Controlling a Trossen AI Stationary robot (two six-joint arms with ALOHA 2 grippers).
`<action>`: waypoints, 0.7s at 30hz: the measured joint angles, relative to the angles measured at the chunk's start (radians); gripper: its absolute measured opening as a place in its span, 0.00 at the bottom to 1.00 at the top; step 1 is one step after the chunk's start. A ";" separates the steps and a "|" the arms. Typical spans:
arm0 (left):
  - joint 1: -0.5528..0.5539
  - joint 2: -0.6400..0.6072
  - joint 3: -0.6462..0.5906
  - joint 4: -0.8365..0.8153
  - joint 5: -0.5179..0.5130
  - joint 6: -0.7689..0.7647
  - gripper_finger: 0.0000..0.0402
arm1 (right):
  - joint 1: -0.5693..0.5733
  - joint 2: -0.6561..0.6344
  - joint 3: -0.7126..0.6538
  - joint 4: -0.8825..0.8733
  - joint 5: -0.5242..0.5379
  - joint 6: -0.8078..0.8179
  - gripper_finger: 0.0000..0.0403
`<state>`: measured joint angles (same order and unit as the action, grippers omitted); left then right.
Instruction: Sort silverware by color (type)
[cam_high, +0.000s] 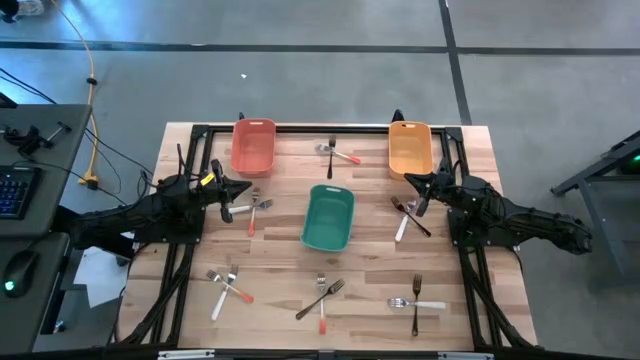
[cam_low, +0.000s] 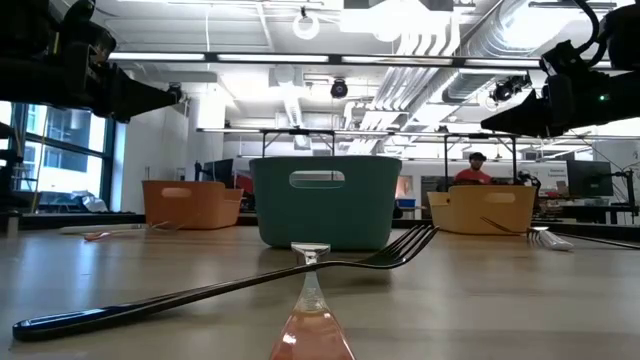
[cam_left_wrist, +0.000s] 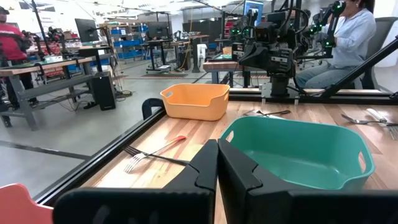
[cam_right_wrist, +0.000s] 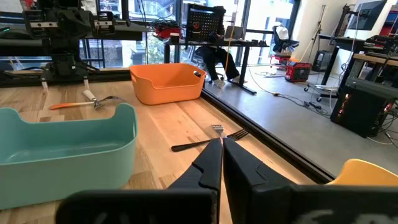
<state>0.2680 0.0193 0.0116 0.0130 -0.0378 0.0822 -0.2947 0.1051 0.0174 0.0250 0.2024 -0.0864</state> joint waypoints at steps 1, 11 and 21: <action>0.000 0.000 0.000 0.000 0.000 0.000 0.00 | 0.000 0.000 0.000 0.000 0.000 0.000 0.00; 0.000 0.000 0.000 0.000 0.000 0.000 0.00 | 0.000 0.000 0.000 0.000 0.000 0.000 0.00; 0.000 0.000 0.000 0.000 0.000 0.000 0.00 | 0.001 0.008 -0.001 0.223 -0.031 0.224 0.00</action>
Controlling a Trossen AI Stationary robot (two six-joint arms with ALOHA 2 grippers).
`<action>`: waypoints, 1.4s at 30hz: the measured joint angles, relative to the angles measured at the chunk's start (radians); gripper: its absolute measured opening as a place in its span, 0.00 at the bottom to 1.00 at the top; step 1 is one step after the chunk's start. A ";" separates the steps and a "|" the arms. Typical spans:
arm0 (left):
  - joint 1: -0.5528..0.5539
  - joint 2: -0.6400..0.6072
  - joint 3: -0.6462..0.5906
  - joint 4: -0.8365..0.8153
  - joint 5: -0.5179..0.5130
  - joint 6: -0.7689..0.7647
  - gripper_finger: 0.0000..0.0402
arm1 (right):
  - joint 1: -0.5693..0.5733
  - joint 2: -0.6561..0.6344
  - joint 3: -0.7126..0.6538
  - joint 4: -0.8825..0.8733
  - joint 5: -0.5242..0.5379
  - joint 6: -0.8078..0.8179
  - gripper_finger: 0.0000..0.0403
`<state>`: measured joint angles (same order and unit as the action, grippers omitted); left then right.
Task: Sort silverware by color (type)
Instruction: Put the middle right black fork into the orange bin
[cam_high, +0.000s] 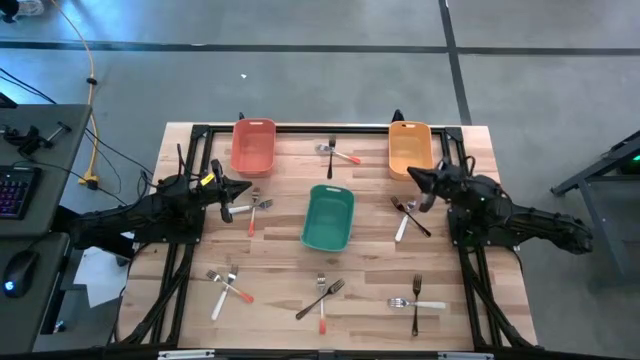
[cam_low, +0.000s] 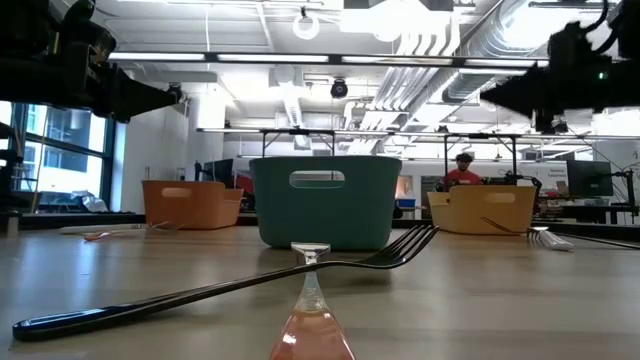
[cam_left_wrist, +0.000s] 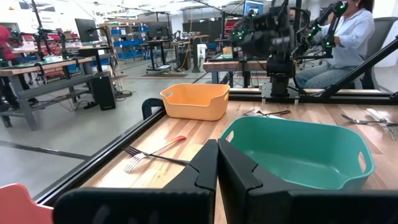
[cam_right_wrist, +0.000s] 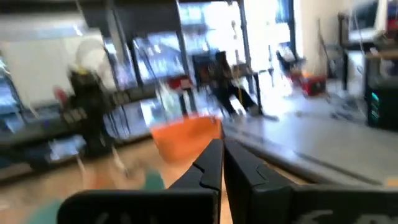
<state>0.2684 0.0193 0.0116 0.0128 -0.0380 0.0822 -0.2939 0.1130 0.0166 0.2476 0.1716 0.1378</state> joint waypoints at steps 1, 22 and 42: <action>0.000 0.000 0.000 0.000 0.000 0.000 0.00 | 0.000 0.009 0.000 0.049 -0.038 -0.004 0.00; 0.000 0.000 0.000 0.009 -0.055 0.000 0.00 | 0.050 0.603 0.311 -0.544 -0.085 0.386 0.13; 0.000 0.077 0.000 0.009 -0.052 -0.046 0.00 | 0.139 1.097 0.565 -0.832 -0.016 0.513 0.48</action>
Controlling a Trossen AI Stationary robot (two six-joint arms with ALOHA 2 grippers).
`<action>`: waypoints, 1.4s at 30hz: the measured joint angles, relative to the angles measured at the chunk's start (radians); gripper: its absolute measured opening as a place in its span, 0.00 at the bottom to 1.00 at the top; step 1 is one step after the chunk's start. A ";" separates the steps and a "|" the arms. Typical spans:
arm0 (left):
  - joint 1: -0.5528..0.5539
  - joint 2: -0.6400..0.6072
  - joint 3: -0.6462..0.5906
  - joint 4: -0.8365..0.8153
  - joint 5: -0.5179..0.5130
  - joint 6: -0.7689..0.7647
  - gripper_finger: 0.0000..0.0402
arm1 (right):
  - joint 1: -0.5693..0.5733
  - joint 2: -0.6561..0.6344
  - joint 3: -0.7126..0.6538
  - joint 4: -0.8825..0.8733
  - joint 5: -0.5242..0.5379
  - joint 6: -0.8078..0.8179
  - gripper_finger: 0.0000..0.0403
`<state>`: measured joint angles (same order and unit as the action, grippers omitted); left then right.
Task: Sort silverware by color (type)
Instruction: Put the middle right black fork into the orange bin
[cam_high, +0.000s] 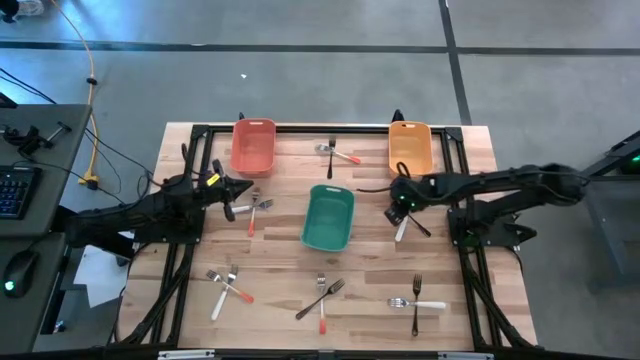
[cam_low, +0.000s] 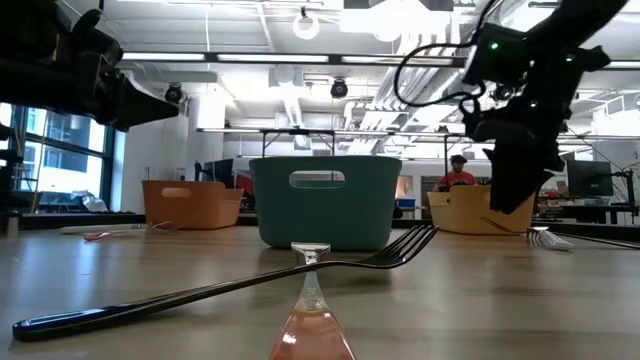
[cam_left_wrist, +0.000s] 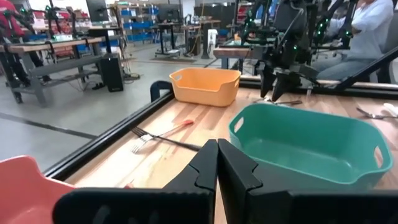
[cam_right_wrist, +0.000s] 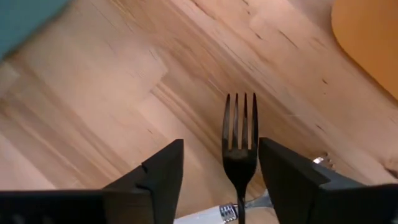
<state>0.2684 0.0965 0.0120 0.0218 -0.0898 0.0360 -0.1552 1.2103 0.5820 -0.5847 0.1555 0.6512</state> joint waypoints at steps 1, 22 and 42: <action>0.000 0.006 0.000 -0.001 0.000 0.000 0.00 | -0.001 0.022 0.015 -0.020 0.000 0.001 0.51; 0.000 0.030 0.000 0.004 -0.022 0.005 0.00 | -0.044 0.239 0.074 -0.025 -0.061 0.041 0.35; 0.000 0.030 0.000 -0.002 0.018 -0.113 0.00 | -0.034 0.239 0.352 -0.084 -0.102 -0.116 0.14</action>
<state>0.2682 0.1261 0.0120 0.0200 -0.0715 -0.0771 -0.1890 1.4490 0.9340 -0.6688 0.0531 0.5355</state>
